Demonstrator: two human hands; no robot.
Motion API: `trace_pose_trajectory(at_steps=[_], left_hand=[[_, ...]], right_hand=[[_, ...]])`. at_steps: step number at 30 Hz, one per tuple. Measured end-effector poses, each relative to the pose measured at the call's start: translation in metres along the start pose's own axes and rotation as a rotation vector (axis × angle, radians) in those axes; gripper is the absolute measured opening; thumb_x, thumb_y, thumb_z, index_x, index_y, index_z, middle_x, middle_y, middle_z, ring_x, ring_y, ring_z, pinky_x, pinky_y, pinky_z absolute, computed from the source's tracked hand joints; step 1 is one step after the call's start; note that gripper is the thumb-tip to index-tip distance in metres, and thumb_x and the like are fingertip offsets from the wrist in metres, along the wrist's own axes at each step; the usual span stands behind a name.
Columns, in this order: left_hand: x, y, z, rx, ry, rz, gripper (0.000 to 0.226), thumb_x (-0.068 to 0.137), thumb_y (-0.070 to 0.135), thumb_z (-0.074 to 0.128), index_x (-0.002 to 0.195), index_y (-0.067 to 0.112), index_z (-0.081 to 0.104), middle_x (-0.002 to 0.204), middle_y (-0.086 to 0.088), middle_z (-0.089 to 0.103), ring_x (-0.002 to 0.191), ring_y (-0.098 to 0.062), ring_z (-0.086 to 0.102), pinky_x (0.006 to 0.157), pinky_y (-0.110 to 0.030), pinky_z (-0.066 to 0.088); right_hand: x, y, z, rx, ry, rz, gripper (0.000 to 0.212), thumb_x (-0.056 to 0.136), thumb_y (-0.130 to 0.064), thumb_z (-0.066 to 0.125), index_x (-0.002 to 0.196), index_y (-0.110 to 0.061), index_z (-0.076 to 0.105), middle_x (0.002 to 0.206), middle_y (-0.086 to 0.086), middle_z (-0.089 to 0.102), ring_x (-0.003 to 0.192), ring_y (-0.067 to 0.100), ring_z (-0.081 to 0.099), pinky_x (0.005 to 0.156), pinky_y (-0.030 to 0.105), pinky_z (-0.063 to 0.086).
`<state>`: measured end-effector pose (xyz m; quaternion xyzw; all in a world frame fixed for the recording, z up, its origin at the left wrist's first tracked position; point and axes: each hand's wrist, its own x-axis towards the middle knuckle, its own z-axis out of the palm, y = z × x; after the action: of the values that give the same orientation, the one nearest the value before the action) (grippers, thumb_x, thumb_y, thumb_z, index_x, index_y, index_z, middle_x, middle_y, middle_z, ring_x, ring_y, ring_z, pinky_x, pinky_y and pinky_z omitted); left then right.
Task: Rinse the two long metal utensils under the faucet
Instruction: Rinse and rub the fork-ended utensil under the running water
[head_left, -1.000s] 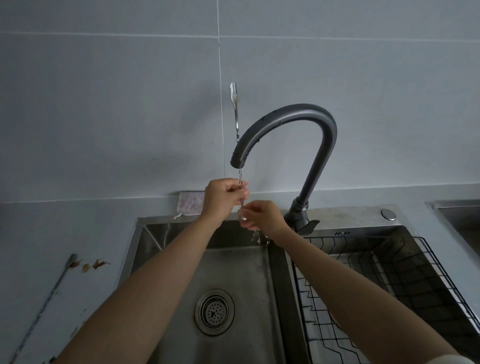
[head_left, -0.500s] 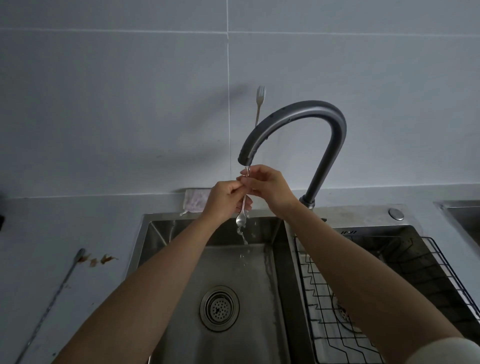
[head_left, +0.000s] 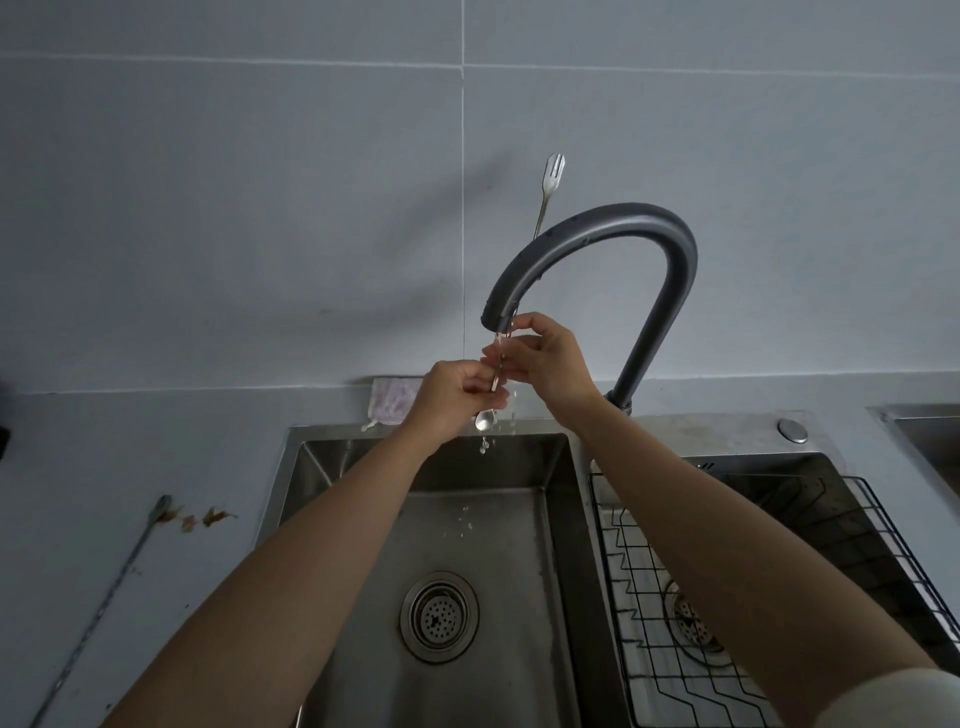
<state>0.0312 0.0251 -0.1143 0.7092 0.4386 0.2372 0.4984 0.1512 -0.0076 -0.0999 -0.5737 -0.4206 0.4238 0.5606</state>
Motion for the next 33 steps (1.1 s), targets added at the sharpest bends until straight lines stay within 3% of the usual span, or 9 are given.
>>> trace_pose_trajectory(at_steps=[8, 10, 13, 17, 20, 23, 26, 31, 33], left_hand=[[0.009, -0.001, 0.003, 0.088, 0.048, -0.002, 0.028, 0.089, 0.020, 0.054, 0.095, -0.005, 0.064, 0.100, -0.023, 0.068, 0.084, -0.031, 0.064, 0.088, -0.040, 0.052], [0.008, -0.003, 0.004, 0.080, 0.030, -0.009, 0.028, 0.089, 0.020, 0.054, 0.097, -0.005, 0.063, 0.102, -0.023, 0.068, 0.089, -0.035, 0.066, 0.091, -0.046, 0.052], [0.006, -0.003, 0.004, 0.083, -0.008, -0.006, 0.020, 0.086, 0.010, 0.059, 0.099, -0.004, 0.064, 0.105, -0.021, 0.068, 0.093, -0.033, 0.066, 0.093, -0.041, 0.050], [-0.001, -0.006, -0.001, 0.028, -0.046, -0.009, 0.023, 0.080, 0.001, 0.063, 0.103, -0.004, 0.063, 0.099, -0.015, 0.067, 0.082, -0.023, 0.066, 0.076, -0.022, 0.052], [-0.006, -0.012, -0.005, -0.021, -0.059, -0.009, 0.020, 0.081, -0.001, 0.062, 0.100, -0.006, 0.062, 0.091, -0.015, 0.066, 0.071, -0.020, 0.066, 0.074, -0.025, 0.055], [-0.010, -0.020, -0.008, -0.023, -0.070, -0.012, 0.017, 0.084, 0.003, 0.059, 0.097, -0.008, 0.063, 0.074, -0.007, 0.064, 0.052, -0.002, 0.065, 0.059, -0.014, 0.056], [-0.019, -0.027, -0.010, -0.055, -0.068, -0.050, 0.018, 0.086, 0.006, 0.057, 0.096, -0.007, 0.064, 0.071, -0.004, 0.063, 0.048, 0.000, 0.065, 0.053, -0.011, 0.055], [-0.037, -0.039, -0.007, -0.117, -0.054, -0.086, 0.017, 0.085, 0.003, 0.058, 0.096, -0.009, 0.065, 0.068, -0.007, 0.062, 0.047, -0.002, 0.064, 0.051, -0.013, 0.055], [-0.040, -0.042, -0.005, -0.134, -0.040, -0.091, 0.016, 0.084, 0.002, 0.059, 0.094, -0.009, 0.065, 0.066, -0.008, 0.062, 0.047, -0.002, 0.063, 0.052, -0.014, 0.056]], right_hand=[[0.007, -0.020, 0.001, 0.008, 0.046, -0.020, 0.008, 0.093, -0.003, 0.047, 0.098, -0.006, 0.051, 0.092, 0.019, 0.064, 0.071, 0.023, 0.066, 0.068, 0.026, 0.057], [0.007, -0.021, 0.001, -0.012, 0.035, -0.015, 0.009, 0.093, -0.003, 0.046, 0.101, -0.006, 0.050, 0.092, 0.018, 0.064, 0.071, 0.023, 0.065, 0.067, 0.026, 0.057], [0.005, -0.019, 0.003, -0.044, 0.029, -0.002, 0.008, 0.095, -0.006, 0.044, 0.102, -0.008, 0.048, 0.088, 0.015, 0.063, 0.065, 0.019, 0.065, 0.060, 0.024, 0.057], [0.001, -0.012, 0.004, -0.063, 0.014, 0.010, 0.009, 0.097, -0.008, 0.042, 0.105, -0.012, 0.042, 0.077, 0.008, 0.062, 0.058, 0.014, 0.065, 0.058, 0.022, 0.056], [-0.004, -0.007, 0.004, -0.018, -0.038, 0.000, 0.024, 0.093, 0.000, 0.048, 0.110, -0.014, 0.039, 0.078, 0.007, 0.063, 0.055, 0.007, 0.067, 0.058, 0.018, 0.057], [-0.010, -0.002, 0.007, -0.029, -0.086, 0.017, 0.044, 0.084, 0.008, 0.058, 0.114, -0.018, 0.039, 0.081, 0.006, 0.064, 0.065, 0.011, 0.067, 0.066, 0.018, 0.058], [-0.017, 0.005, 0.010, -0.052, -0.100, 0.053, 0.050, 0.081, 0.007, 0.062, 0.116, -0.022, 0.038, 0.079, 0.005, 0.066, 0.069, 0.014, 0.067, 0.072, 0.022, 0.057], [-0.022, 0.015, 0.020, -0.041, -0.033, 0.085, 0.002, 0.094, -0.009, 0.049, 0.094, -0.011, 0.050, 0.069, 0.007, 0.064, 0.050, 0.006, 0.065, 0.056, 0.021, 0.057], [-0.022, 0.016, 0.023, -0.057, 0.027, 0.094, 0.017, 0.096, -0.013, 0.047, 0.080, -0.012, 0.053, 0.068, 0.007, 0.064, 0.048, 0.006, 0.064, 0.056, 0.022, 0.057]])
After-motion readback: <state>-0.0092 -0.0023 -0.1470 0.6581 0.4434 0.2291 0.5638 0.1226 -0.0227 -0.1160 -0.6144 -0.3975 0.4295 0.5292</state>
